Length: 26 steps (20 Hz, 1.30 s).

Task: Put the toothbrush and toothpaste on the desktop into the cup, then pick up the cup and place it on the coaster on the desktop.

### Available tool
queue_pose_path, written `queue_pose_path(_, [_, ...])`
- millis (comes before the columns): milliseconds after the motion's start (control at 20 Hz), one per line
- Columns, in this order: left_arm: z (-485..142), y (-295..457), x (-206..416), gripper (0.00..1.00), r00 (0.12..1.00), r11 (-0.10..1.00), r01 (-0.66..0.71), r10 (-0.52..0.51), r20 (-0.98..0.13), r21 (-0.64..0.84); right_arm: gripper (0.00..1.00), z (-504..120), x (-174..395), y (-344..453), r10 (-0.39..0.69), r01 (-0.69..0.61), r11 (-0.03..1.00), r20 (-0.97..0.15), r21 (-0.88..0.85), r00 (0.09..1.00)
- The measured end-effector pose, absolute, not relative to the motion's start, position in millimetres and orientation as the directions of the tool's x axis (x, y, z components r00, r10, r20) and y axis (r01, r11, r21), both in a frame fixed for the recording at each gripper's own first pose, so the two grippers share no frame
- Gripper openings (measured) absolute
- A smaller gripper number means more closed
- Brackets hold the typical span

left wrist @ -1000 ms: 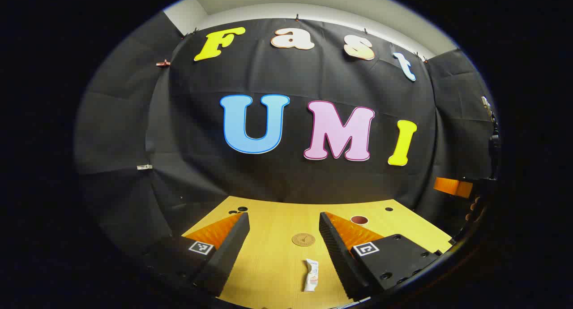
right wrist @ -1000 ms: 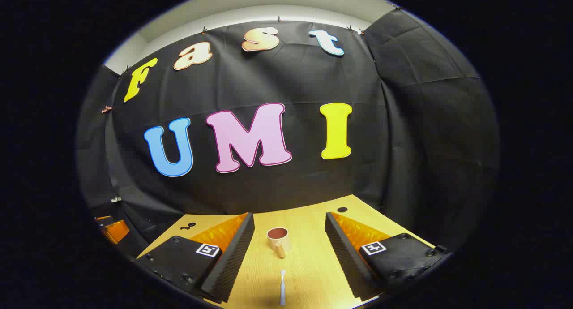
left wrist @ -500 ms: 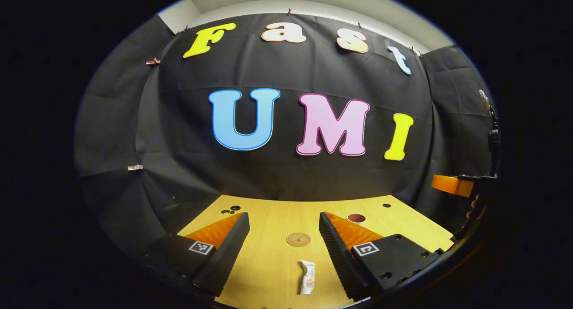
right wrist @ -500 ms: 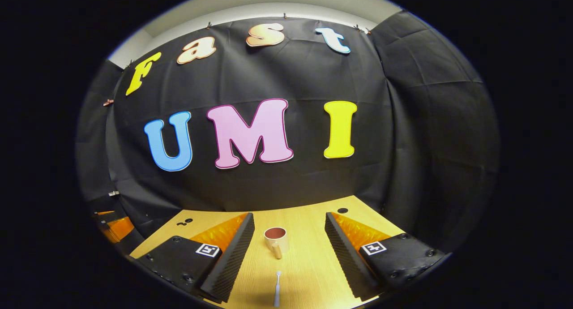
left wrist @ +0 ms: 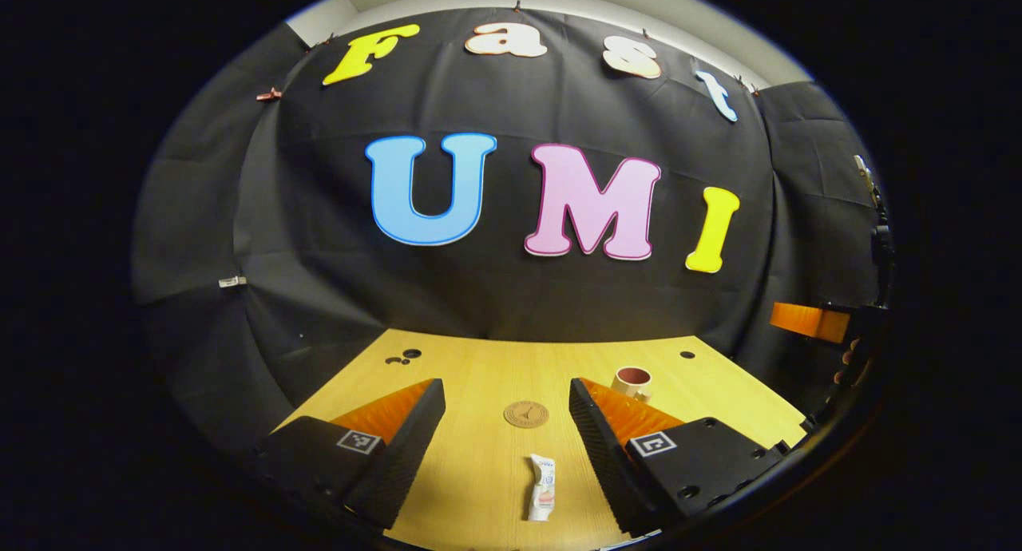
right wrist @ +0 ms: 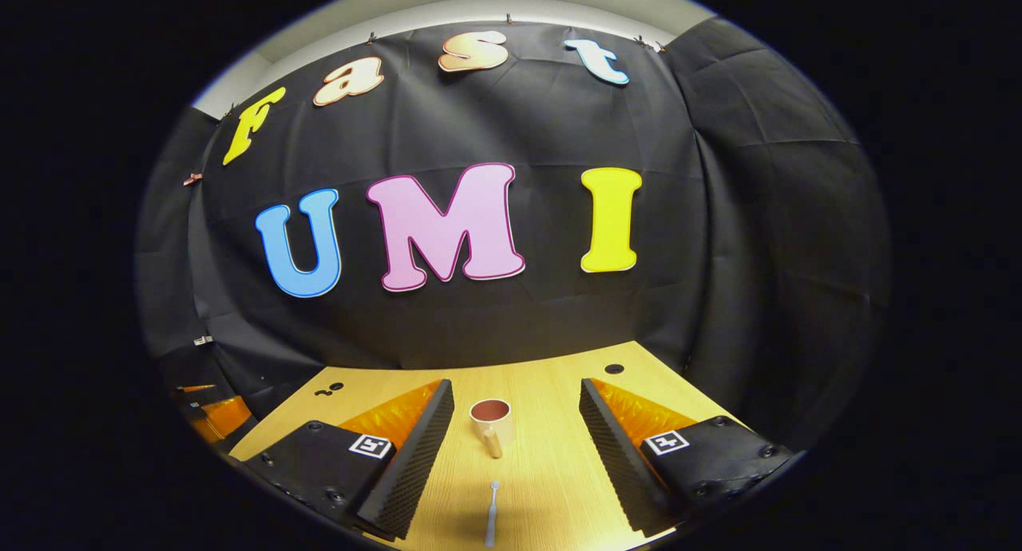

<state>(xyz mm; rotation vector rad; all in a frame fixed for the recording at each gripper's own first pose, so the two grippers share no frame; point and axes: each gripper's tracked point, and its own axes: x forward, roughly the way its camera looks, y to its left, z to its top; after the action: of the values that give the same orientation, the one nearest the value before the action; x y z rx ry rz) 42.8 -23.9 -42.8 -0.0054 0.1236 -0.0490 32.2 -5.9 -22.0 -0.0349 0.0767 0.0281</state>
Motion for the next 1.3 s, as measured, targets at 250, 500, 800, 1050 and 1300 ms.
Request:
queue_pose_path(250, [-102, -31, 57, 0.98, 0.964, 0.999, 0.038, -0.046, -0.260, -0.039, 0.98, -45, 37, -4, 0.084, -0.094, 0.994, -0.149, -0.057, 0.985])
queue_pose_path(500, [-165, -52, 74, 0.97, 0.927, 0.994, 0.097, -0.071, -0.369, 0.053, 0.98, -68, 54, -11, 0.123, -0.134, 0.990, -0.218, -0.035, 0.968])
queue_pose_path(800, [-237, -66, 94, 0.96, 0.848, 0.986, 0.137, -0.064, -0.527, 0.099, 0.98, -92, 81, -28, 0.179, -0.196, 0.980, -0.275, -0.037, 0.945])
queue_pose_path(1050, [-296, -66, 105, 0.97, 0.753, 0.988, 0.124, -0.036, -0.657, 0.088, 0.98, -125, 90, -45, 0.220, -0.238, 0.971, -0.364, -0.004, 0.905])
queue_pose_path(1300, [-326, -70, 112, 0.96, 0.702, 0.990, 0.109, -0.014, -0.712, 0.088, 0.98, -160, 100, -54, 0.243, -0.261, 0.965, -0.446, 0.023, 0.862])
